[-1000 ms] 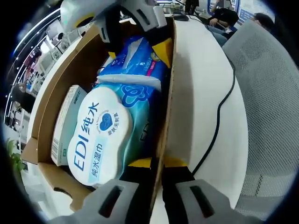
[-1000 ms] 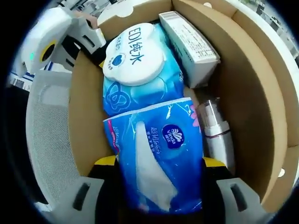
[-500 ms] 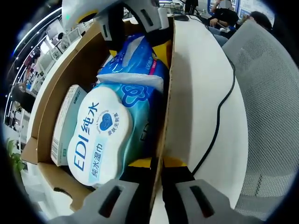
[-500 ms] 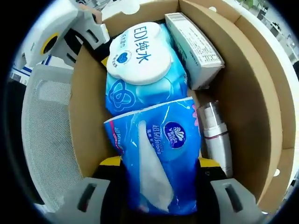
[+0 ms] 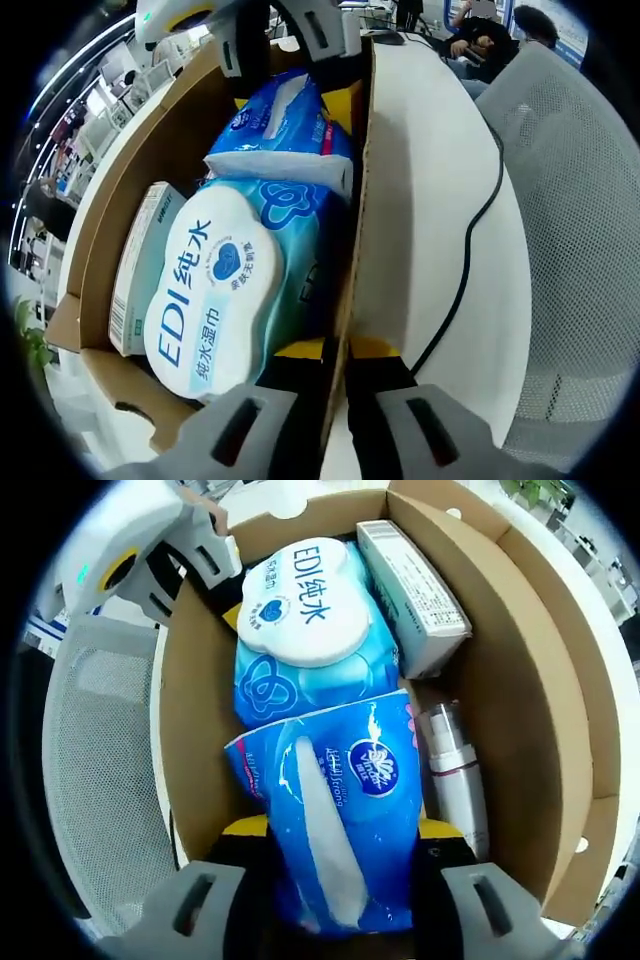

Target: Operate the shoe box by opening the lid, removing the specified soft item, and placing it in the target area until the item is outside and the box remains undamaged.

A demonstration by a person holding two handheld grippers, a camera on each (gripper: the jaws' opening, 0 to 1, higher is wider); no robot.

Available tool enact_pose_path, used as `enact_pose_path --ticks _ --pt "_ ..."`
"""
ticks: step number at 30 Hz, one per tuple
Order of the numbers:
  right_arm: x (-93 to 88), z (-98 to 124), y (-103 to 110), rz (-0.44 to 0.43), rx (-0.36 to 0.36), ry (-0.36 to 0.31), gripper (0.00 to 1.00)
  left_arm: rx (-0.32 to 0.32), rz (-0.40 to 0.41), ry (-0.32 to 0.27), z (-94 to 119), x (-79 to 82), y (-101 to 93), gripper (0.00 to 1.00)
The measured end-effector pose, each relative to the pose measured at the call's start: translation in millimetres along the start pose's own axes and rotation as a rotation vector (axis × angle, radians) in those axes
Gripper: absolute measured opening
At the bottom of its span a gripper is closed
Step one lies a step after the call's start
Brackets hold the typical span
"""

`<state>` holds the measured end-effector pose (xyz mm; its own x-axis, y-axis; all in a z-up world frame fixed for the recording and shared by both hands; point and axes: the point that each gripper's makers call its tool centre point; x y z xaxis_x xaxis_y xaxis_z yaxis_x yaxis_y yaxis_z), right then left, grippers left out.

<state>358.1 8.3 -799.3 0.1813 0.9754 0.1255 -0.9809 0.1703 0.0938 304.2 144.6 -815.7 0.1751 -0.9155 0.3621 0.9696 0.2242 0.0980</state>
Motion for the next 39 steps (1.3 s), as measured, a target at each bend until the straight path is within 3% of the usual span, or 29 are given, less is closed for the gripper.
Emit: enact_pose_path --ticks 10,22,30,39 --pt "0.4 7.8 1.3 0.022 -0.022 -0.023 0.47 0.000 0.000 -0.003 -0.1 0.5 0.9 0.04" --pt "4.3 23.3 3.0 0.054 -0.010 -0.196 0.47 -0.002 -0.002 -0.005 -0.5 1.0 1.6 0.04" --pt "15.9 35.1 1.5 0.030 -0.007 -0.226 0.47 -0.001 -0.004 -0.003 -0.6 0.9 1.4 0.04" --pt "18.0 45.1 2.6 0.027 -0.024 -0.184 0.48 0.000 -0.003 -0.003 -0.6 0.9 1.3 0.04"
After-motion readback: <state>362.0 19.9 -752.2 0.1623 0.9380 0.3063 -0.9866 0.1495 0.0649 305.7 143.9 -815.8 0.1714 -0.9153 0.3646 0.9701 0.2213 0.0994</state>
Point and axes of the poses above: the point that each gripper's makers call its tool centre point, and the gripper's own axes: z roughly backward along the fingers, y roughly to its left, x roughly out of its top, and after that the axes turned 1 degree about y, right-handed
